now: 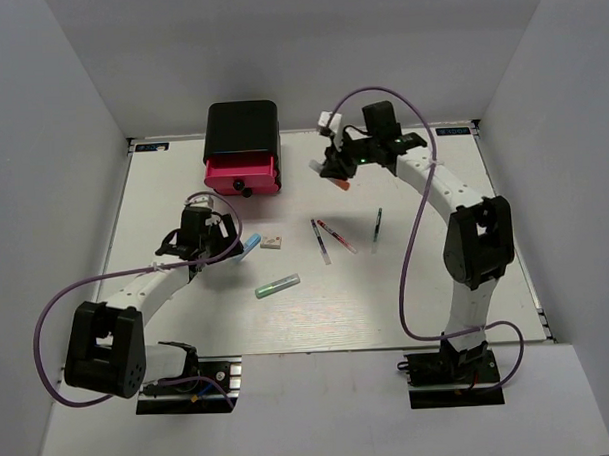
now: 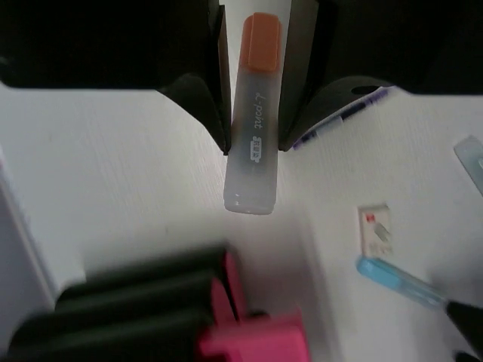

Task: Sort the stationery into containers
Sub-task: Pick up the stationery from the center of the board, then place the stationery in the drawer.

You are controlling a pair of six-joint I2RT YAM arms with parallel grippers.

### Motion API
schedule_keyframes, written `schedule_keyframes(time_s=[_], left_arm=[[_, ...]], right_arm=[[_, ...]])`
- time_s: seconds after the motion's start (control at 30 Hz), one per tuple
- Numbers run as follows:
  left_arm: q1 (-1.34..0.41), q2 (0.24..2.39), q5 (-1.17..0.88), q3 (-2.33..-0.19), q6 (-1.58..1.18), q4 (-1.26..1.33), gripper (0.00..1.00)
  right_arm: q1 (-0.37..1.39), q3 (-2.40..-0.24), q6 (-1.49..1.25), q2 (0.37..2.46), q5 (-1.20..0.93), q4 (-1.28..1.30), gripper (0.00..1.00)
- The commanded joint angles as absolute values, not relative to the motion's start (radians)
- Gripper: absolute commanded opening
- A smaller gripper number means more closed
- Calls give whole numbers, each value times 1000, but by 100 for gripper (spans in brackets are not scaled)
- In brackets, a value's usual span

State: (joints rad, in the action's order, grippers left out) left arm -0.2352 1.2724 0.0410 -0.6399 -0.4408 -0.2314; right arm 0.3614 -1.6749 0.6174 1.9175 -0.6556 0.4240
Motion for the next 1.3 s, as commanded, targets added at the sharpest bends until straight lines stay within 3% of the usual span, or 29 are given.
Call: schedule_keyframes(time_s=[0.0,0.23,0.47,0.6,0.97,1.0,1.1,1.2,1.27], left_arm=[[-238,1270,20,-631,-423,-202,91],[-238,1215,11,-542,-405,-86,86],[-238,1175,2,-508,-387,-43,85],[-238,1186,2,-508,-377,-43,85],[-238,1250,-55,-540,-299,17,82],[-238,1250,-70,-540,-290,32,82],[-238,1290,-93,-540,-272,44,79],[-238,1328,-94,-560,-253,54,78],[-247,1344,-104,-571,-230,54,76]], right_arm=[[422,-1747,634,1891,-807,223,0],[511,-1827,427,1942,-902,-269,0],[578,-1954,163,2159,-862,-650,0],[606,-2115,71,2267,-827,-675,0],[631,-2103,110,2336,-802,-637,0],[630,-2099,112,2335,-807,-634,2],[630,-2051,118,2313,-811,-630,34],[627,-2013,121,2277,-827,-634,52],[624,-1984,124,2261,-831,-643,56]])
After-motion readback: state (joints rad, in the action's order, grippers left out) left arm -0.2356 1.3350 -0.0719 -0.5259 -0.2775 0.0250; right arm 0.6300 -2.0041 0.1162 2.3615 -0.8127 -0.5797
